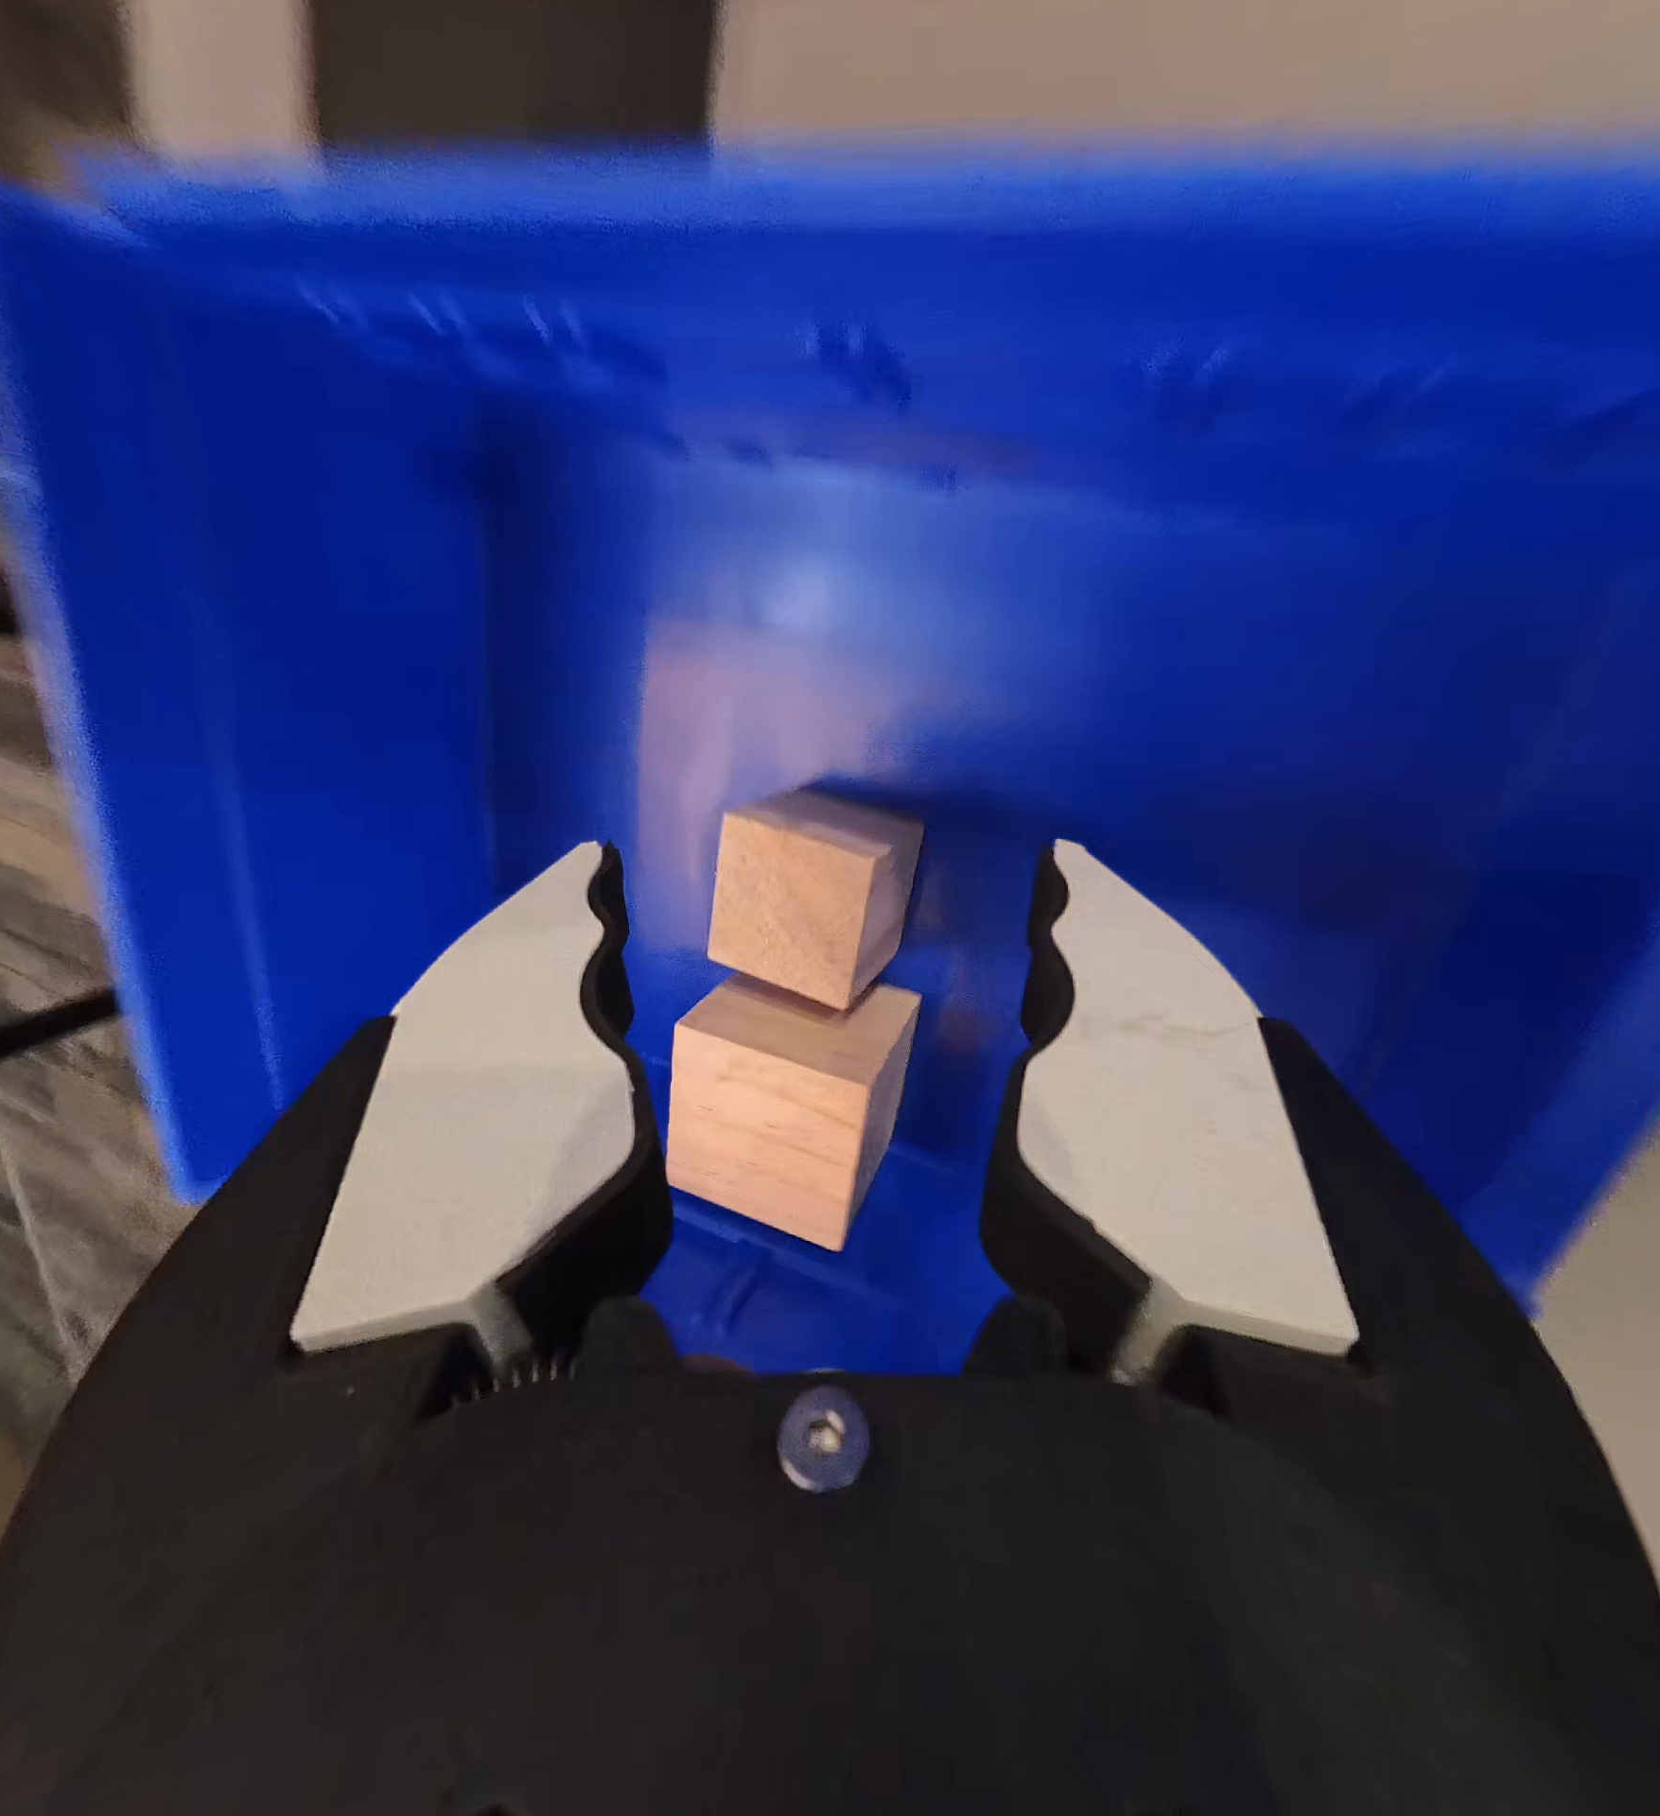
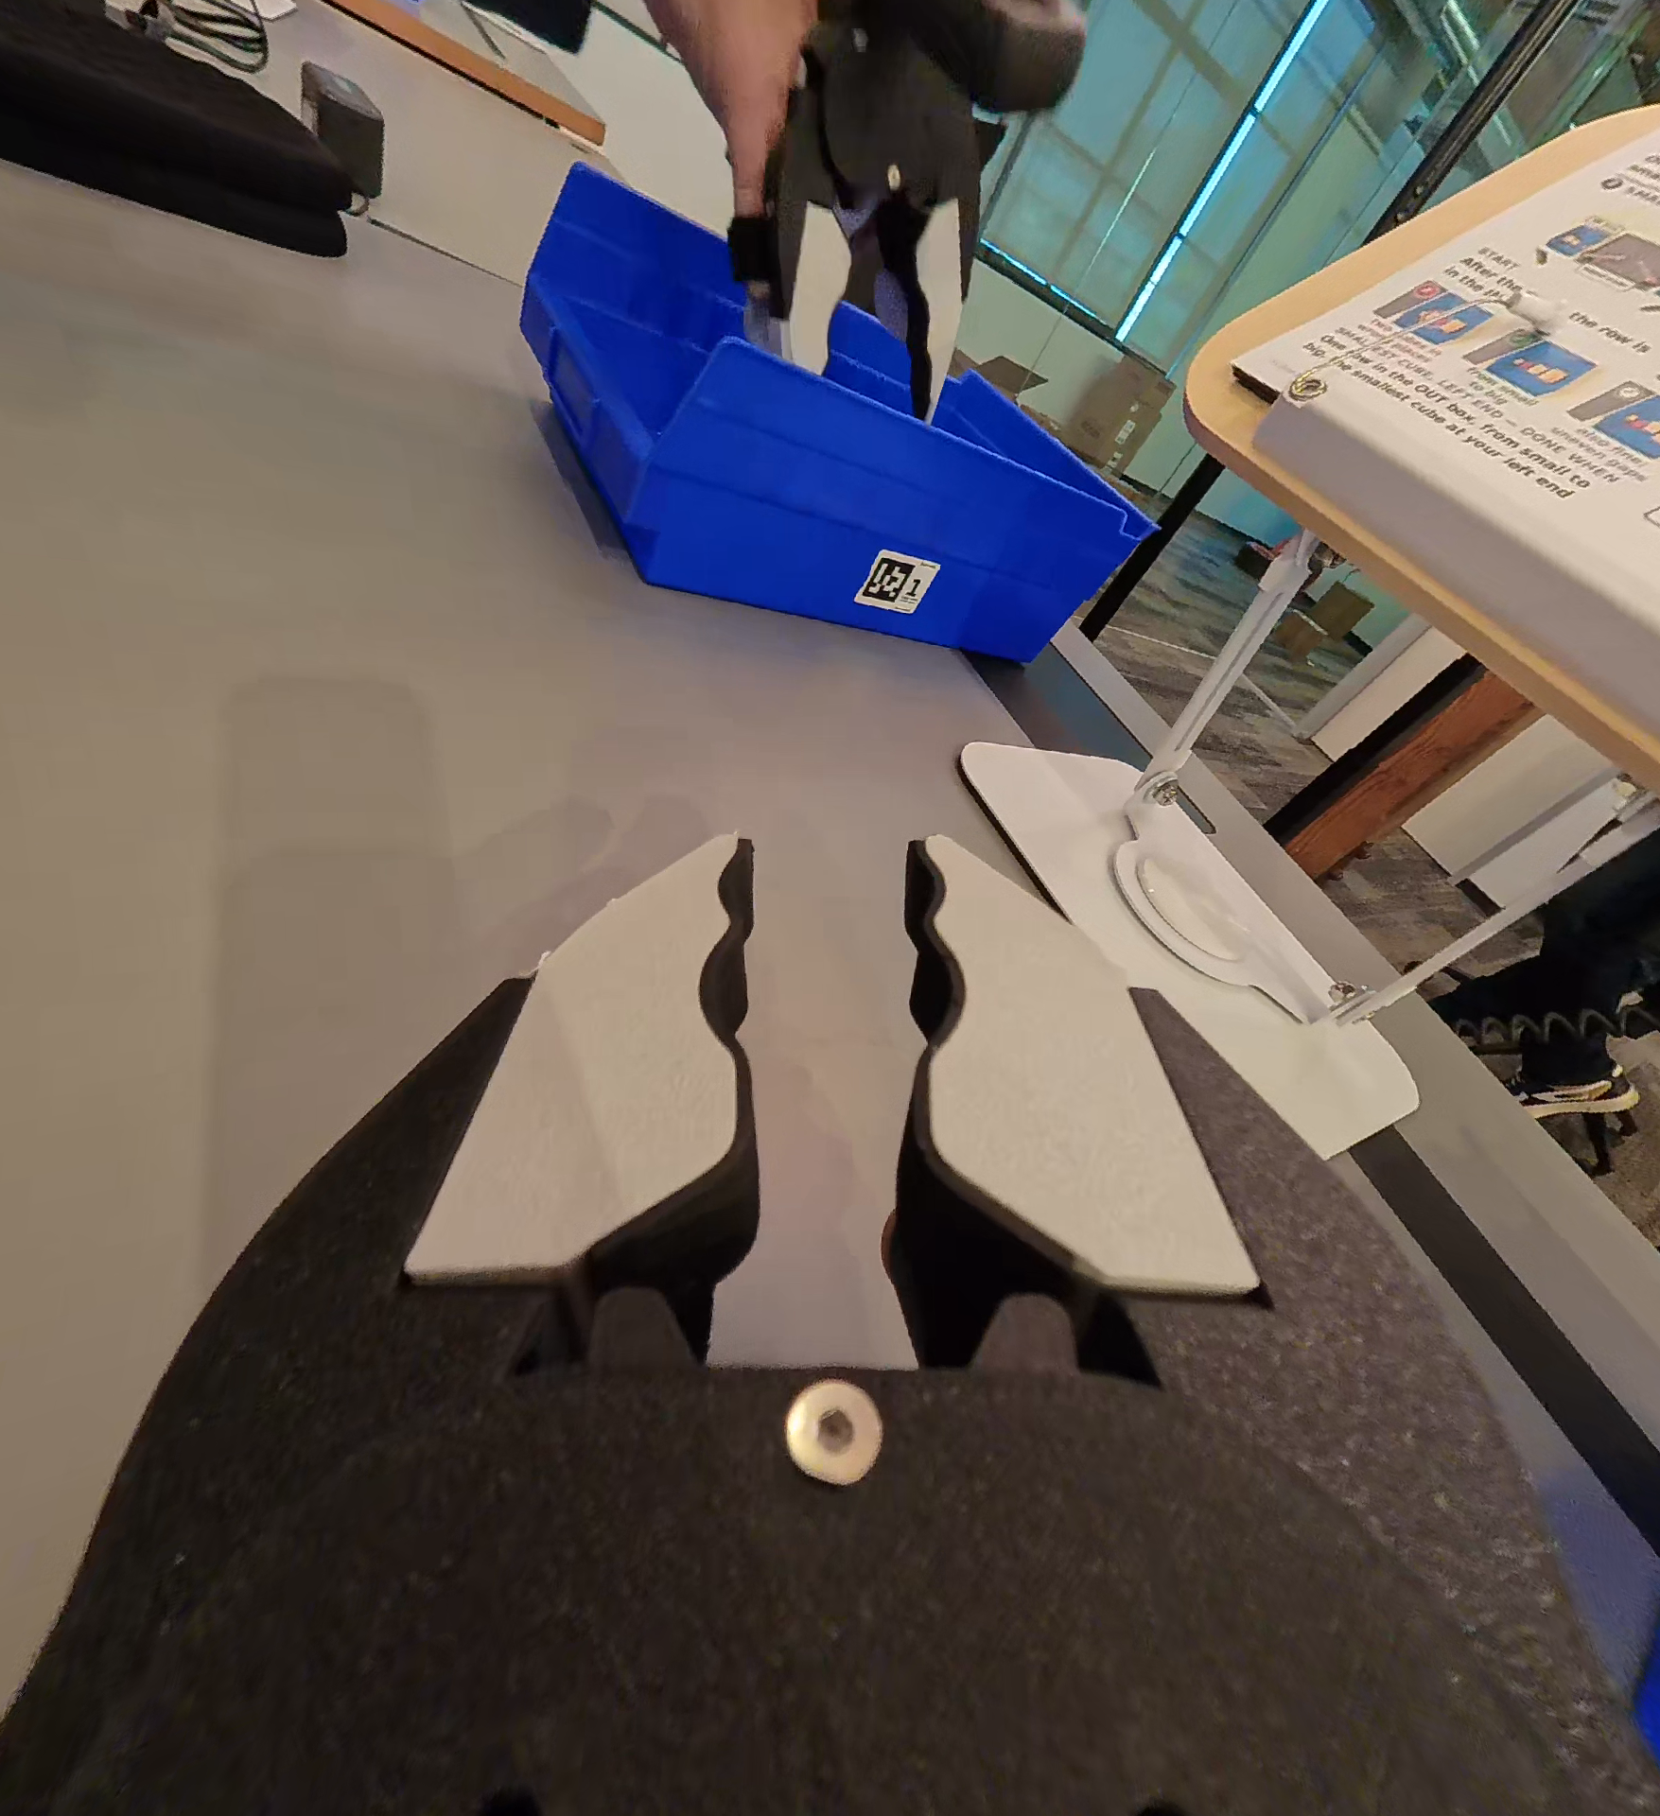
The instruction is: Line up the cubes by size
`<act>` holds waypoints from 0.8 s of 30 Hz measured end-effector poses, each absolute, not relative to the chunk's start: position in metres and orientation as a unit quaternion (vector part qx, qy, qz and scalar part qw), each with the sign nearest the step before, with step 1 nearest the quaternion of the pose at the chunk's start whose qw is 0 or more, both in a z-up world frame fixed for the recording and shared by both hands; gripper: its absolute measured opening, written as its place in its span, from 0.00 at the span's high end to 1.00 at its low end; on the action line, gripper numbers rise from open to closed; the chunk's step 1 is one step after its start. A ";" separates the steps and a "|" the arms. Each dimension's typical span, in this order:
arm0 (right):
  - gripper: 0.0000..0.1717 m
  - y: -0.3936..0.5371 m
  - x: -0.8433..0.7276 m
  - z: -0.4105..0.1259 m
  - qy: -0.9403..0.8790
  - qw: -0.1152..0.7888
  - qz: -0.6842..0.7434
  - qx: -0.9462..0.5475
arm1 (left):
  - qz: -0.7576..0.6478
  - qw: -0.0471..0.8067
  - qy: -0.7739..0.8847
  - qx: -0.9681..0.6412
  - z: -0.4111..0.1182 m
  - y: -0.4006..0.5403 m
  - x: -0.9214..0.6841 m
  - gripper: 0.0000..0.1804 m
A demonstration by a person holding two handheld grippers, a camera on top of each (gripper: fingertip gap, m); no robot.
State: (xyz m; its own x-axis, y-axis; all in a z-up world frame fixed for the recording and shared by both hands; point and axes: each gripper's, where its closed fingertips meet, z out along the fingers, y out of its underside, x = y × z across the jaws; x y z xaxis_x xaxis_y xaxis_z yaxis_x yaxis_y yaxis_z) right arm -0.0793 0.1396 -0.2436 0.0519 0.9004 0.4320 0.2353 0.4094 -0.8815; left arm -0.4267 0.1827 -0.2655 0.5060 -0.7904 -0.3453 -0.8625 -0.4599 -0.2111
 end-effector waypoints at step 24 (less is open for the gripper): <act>0.76 0.139 -0.077 -0.232 -0.598 0.599 0.297 -0.442 | -0.086 0.383 0.332 -0.858 -0.162 0.148 -0.319 0.73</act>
